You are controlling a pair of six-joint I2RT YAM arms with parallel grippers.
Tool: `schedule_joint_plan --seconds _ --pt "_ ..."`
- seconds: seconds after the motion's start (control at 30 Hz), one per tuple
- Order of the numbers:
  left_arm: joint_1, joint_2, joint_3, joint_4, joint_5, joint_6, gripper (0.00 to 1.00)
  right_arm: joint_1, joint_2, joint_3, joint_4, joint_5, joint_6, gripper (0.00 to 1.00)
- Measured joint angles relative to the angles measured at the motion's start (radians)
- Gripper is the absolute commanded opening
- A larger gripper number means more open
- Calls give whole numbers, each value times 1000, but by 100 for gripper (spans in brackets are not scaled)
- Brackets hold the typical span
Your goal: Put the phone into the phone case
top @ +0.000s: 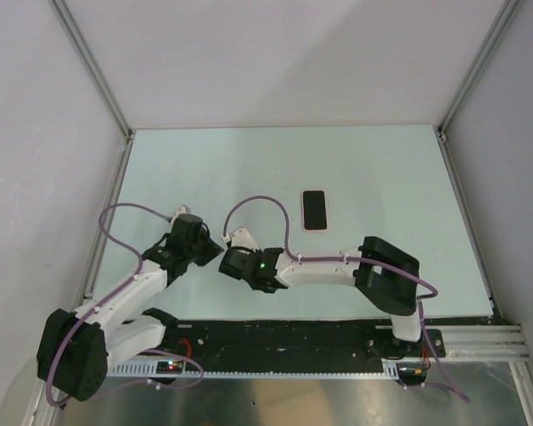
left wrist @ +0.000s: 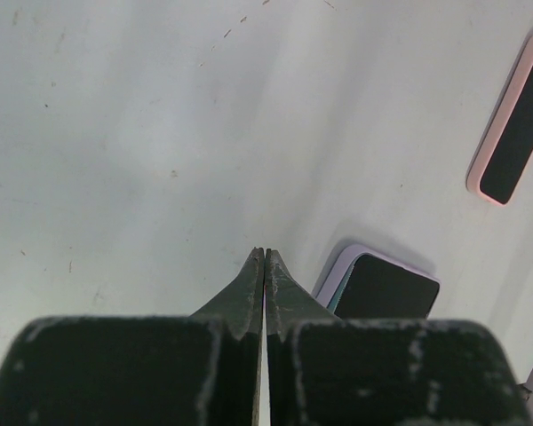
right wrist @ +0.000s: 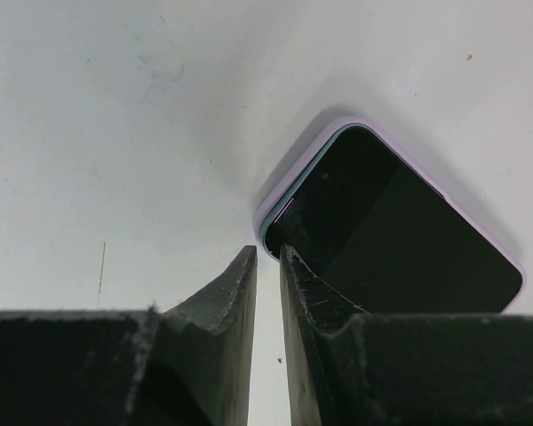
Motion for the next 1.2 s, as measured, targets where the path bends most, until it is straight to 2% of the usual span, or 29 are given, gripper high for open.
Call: schedule_joint_plan --seconds 0.63,1.2 --pt "3 14 0 1 17 3 0 3 27 19 -18 24 -4 11" --pt "5 22 0 4 24 3 0 3 29 10 -5 16 -16 9"
